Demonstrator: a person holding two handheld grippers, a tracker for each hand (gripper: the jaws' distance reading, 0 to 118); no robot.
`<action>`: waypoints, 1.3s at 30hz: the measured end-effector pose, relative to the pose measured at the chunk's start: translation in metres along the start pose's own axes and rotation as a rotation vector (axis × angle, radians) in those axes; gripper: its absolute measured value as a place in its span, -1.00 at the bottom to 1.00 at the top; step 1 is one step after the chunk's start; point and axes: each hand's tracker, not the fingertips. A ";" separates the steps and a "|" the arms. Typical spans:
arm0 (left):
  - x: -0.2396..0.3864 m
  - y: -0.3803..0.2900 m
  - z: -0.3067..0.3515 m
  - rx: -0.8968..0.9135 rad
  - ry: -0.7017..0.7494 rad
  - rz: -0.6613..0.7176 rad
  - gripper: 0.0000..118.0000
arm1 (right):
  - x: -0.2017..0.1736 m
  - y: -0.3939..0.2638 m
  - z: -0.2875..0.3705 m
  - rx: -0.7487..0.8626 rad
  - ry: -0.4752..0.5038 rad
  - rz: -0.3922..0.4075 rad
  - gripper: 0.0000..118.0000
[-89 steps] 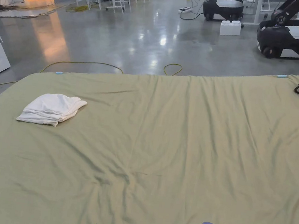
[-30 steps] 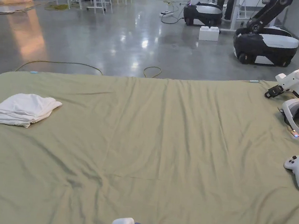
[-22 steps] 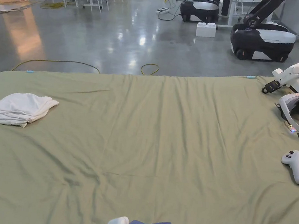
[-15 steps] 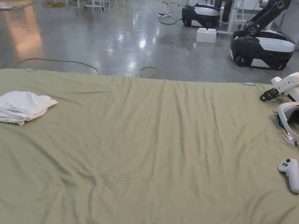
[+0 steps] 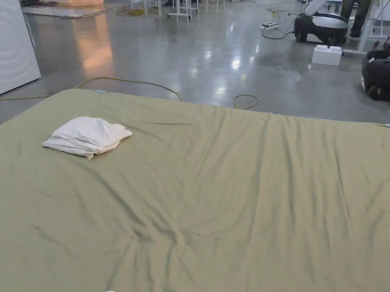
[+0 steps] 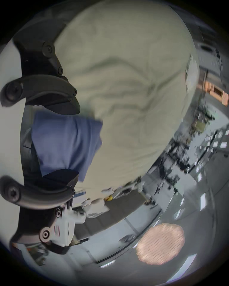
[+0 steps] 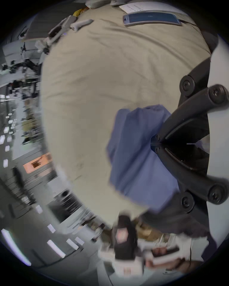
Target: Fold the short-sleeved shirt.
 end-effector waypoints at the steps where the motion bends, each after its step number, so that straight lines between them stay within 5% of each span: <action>1: -0.009 0.001 0.000 -0.006 0.026 0.049 0.35 | 0.001 0.002 -0.023 -0.129 -0.082 0.057 -1.00; 3: -0.025 -0.001 -0.001 -0.017 -0.018 0.120 0.35 | 0.005 0.002 -0.026 -0.005 -0.005 0.049 -1.00; 12: -0.025 0.000 -0.089 -0.232 -0.112 0.144 0.28 | -0.014 -0.001 -0.022 -0.043 -0.118 0.105 -1.00; 14: -0.022 0.003 -0.096 -0.227 -0.114 0.155 -0.32 | -0.009 -0.002 -0.021 -0.030 -0.096 0.068 -1.00; 15: -0.020 0.004 -0.095 -0.224 -0.133 0.158 -0.46 | -0.008 -0.003 -0.018 -0.023 -0.086 0.043 -1.00; 21: -0.025 0.010 -0.081 -0.179 -0.166 0.174 -0.49 | 0.001 -0.003 -0.006 -0.014 -0.017 0.004 -0.99; 23: -0.034 0.022 -0.056 -0.139 -0.223 0.189 -0.50 | 0.008 -0.007 0.015 0.063 0.088 -0.124 -0.99; 26: -0.048 0.046 -0.002 -0.023 -0.095 0.100 -0.50 | 0.027 -0.028 0.029 0.102 0.119 -0.285 -0.99; 32: -0.155 0.127 0.066 0.092 0.301 0.090 -0.50 | 0.047 -0.084 0.048 0.125 -0.001 -0.356 -0.99; 36: -0.180 0.153 0.082 0.136 0.462 0.103 -0.50 | 0.052 -0.101 0.059 0.172 0.025 -0.483 -0.99; 39: -0.195 0.162 0.077 0.167 0.514 0.190 -0.43 | 0.055 -0.098 0.062 0.173 0.034 -0.497 -0.99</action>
